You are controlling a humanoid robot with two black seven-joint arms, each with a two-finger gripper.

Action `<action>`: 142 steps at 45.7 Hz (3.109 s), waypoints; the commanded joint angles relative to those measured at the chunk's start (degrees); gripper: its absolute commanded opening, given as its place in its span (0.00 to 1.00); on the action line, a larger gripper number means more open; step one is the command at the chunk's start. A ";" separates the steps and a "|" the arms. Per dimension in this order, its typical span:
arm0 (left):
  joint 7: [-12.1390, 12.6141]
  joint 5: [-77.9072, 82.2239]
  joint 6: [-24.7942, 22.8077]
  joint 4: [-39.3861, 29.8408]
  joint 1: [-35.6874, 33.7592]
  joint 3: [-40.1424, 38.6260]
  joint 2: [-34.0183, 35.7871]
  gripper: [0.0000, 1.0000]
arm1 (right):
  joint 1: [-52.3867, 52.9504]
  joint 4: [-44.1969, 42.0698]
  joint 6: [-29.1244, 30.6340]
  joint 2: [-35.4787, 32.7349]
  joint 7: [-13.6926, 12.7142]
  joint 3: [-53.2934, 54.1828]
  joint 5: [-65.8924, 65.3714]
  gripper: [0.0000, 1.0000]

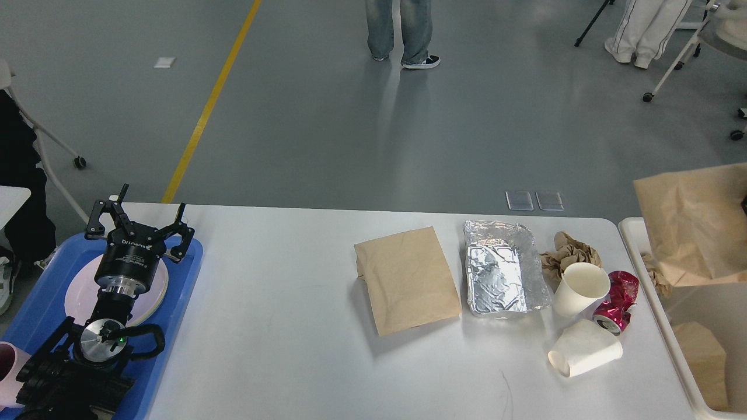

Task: Tidy desktop
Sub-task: 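Carry the brown paper bag into the white bin and release, then withdraw the right gripper up out of the white bin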

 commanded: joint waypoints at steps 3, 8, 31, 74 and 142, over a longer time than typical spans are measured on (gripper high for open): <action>0.00 0.02 0.00 0.00 0.01 -0.01 0.03 0.96 | -15.27 -10.45 -4.11 -6.94 -0.02 9.17 0.59 0.00; 0.00 -0.07 0.00 0.00 0.01 -0.01 0.03 0.96 | -31.26 -17.57 -17.37 -10.03 -0.02 19.89 0.59 0.00; 0.00 -0.07 0.00 0.00 -0.08 -0.09 0.03 0.96 | -79.97 -70.48 -21.96 11.23 -1.87 44.78 0.50 0.00; 0.00 -0.07 0.00 0.00 -0.08 -0.09 0.03 0.96 | -87.36 -71.37 -23.02 18.10 -2.75 45.31 0.50 0.02; 0.00 -0.07 0.00 0.00 -0.08 -0.01 0.03 0.96 | -36.93 -29.10 -2.74 0.78 -5.11 28.09 -11.01 1.00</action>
